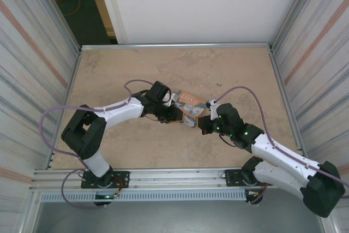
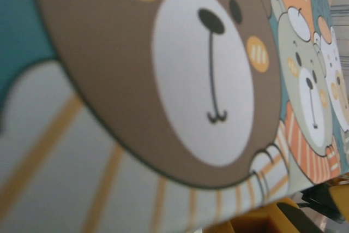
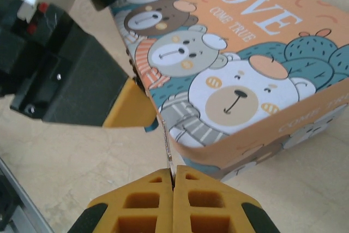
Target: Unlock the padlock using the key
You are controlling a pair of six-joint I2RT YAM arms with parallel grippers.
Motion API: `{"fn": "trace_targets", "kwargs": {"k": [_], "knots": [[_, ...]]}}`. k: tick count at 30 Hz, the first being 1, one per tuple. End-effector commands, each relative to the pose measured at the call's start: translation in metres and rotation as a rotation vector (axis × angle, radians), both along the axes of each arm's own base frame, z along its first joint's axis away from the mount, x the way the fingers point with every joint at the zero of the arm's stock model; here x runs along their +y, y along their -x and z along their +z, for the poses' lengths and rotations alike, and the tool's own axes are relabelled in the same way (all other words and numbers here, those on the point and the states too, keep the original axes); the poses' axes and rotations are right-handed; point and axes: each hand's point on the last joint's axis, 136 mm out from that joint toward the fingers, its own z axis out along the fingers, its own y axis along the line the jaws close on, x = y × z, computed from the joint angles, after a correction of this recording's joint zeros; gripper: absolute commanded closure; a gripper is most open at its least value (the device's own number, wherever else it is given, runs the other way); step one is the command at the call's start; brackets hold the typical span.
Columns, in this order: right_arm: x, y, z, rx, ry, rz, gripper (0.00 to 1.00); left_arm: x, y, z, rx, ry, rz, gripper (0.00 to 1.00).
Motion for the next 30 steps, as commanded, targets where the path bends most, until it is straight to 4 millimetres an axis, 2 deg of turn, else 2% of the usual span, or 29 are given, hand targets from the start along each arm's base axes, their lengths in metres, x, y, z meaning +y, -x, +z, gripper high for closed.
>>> {"fn": "trace_targets", "kwargs": {"k": [1,15,30], "knots": [[-0.007,0.004,-0.005,-0.047,0.053,-0.022,1.0,-0.013,0.0,0.034,0.031,0.097,0.005,0.84],[0.006,0.021,-0.022,-0.124,0.166,0.042,1.0,-0.022,-0.006,0.043,0.098,0.15,0.068,0.83],[0.028,0.008,-0.036,-0.158,0.234,0.075,1.0,-0.025,-0.004,0.044,0.148,0.169,0.085,0.83]]}}
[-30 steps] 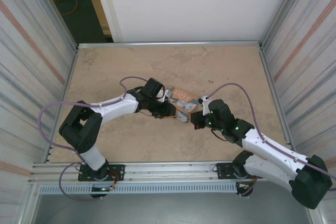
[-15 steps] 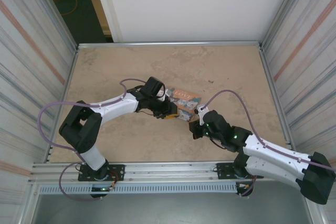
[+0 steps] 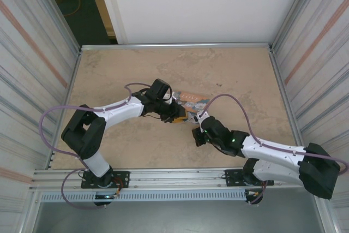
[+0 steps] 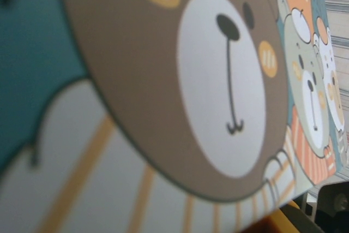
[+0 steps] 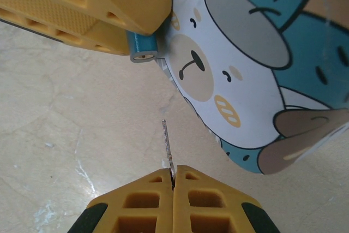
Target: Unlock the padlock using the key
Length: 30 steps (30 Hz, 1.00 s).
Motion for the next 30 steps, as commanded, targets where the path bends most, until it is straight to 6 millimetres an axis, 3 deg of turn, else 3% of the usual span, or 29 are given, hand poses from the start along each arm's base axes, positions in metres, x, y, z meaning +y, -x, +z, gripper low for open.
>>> {"fn": "trace_targets", "kwargs": {"k": [1,30], "knots": [[0.011,-0.011,0.019,-0.072,-0.02,0.008,1.0,-0.009,-0.005,0.023,-0.025,0.071,-0.016,0.83],[0.021,-0.026,0.033,-0.132,-0.005,0.0,1.0,-0.004,0.001,0.021,-0.016,0.054,-0.018,0.84]]}}
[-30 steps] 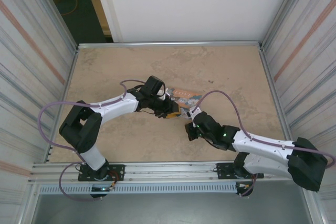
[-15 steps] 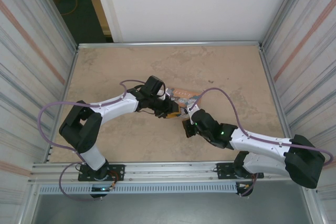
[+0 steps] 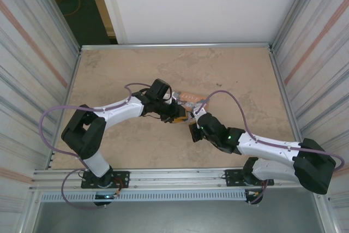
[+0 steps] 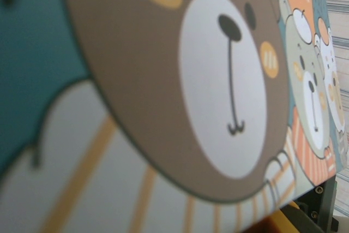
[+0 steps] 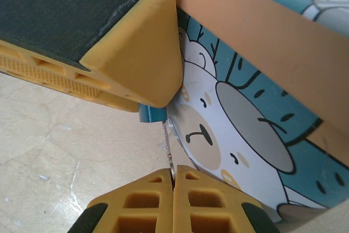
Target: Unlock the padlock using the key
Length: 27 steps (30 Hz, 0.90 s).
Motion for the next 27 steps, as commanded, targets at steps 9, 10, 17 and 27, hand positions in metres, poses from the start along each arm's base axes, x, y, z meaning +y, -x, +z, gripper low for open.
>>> {"fn": "trace_targets", "kwargs": {"k": [9,10,17,27], "knots": [[0.015,-0.007,0.025,-0.074,-0.046,0.032,1.0,-0.004,0.002,0.022,-0.015,0.054,-0.021,0.84],[0.015,-0.007,0.026,-0.076,-0.05,0.034,1.0,-0.005,0.002,0.023,-0.015,0.055,-0.022,0.84],[0.015,-0.008,0.028,-0.088,-0.066,0.033,1.0,-0.004,0.002,0.022,-0.013,0.051,-0.021,0.84],[0.012,-0.005,0.029,-0.088,-0.076,0.038,1.0,-0.004,0.001,0.019,-0.01,0.043,-0.019,0.84]]}}
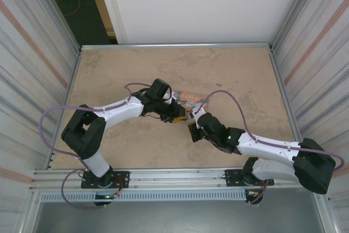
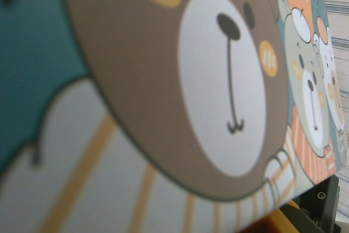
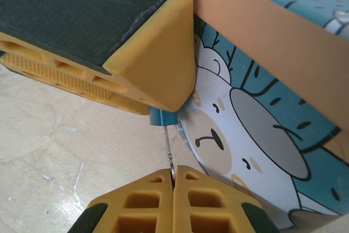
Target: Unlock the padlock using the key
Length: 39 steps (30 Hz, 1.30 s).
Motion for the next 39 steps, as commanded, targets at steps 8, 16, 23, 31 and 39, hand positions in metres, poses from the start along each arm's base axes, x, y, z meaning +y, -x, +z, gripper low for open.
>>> {"fn": "trace_targets", "kwargs": {"k": [8,16,23,31,39], "knots": [[0.007,-0.01,0.03,-0.09,-0.096,-0.009,1.0,-0.007,0.003,0.023,-0.004,0.058,-0.029,0.84],[0.009,-0.021,0.04,-0.119,-0.135,-0.021,1.0,-0.008,0.005,0.031,0.0,0.077,-0.034,0.84],[0.01,-0.032,0.054,-0.146,-0.216,-0.025,1.0,-0.008,0.008,0.033,0.004,0.079,-0.036,0.84],[0.024,-0.047,0.074,-0.191,-0.244,0.034,1.0,-0.008,0.011,0.031,0.015,0.08,-0.045,0.84],[0.041,-0.065,0.099,-0.241,-0.29,0.075,1.0,-0.007,0.014,0.029,0.024,0.077,-0.053,0.84]]}}
